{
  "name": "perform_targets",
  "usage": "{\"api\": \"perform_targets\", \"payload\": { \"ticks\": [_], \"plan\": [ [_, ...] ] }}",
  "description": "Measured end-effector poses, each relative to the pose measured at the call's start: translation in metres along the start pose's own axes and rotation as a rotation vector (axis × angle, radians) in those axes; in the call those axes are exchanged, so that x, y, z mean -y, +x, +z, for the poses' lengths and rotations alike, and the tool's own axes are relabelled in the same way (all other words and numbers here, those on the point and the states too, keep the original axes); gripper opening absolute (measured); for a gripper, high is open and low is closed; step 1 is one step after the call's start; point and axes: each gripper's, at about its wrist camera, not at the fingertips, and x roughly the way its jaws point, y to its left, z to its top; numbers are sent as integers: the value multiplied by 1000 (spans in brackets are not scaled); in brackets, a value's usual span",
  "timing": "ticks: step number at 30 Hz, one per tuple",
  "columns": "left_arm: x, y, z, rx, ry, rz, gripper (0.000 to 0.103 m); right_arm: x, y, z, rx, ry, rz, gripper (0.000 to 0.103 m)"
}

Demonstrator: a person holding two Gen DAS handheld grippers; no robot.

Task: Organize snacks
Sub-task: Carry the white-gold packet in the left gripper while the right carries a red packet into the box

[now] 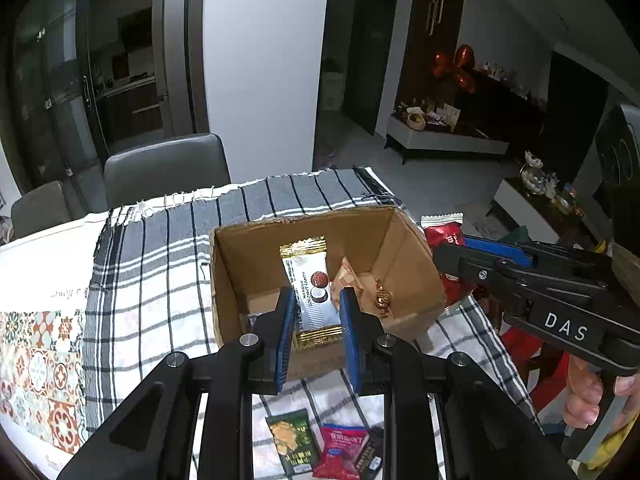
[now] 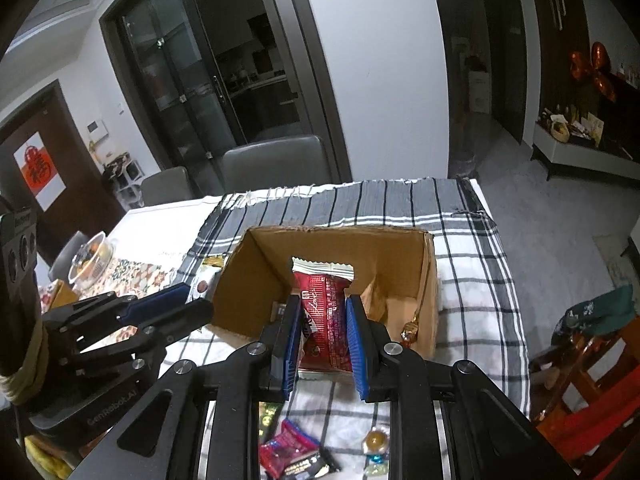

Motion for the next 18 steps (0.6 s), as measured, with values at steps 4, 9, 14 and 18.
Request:
{"api": "perform_targets", "payload": {
  "ticks": [4, 9, 14, 18],
  "plan": [
    [-3, 14, 6, -17, 1, 13, 23, 7, 15, 7, -23, 2, -27, 24],
    [-8, 24, 9, -12, -14, 17, 40, 12, 27, 8, -40, 4, -68, 27],
    [-8, 22, 1, -20, -10, 21, 41, 13, 26, 2, -42, -4, -87, 32],
    [-6, 14, -8, -19, -2, 35, 41, 9, 16, -10, -35, -11, -83, 33]
  ]
}}
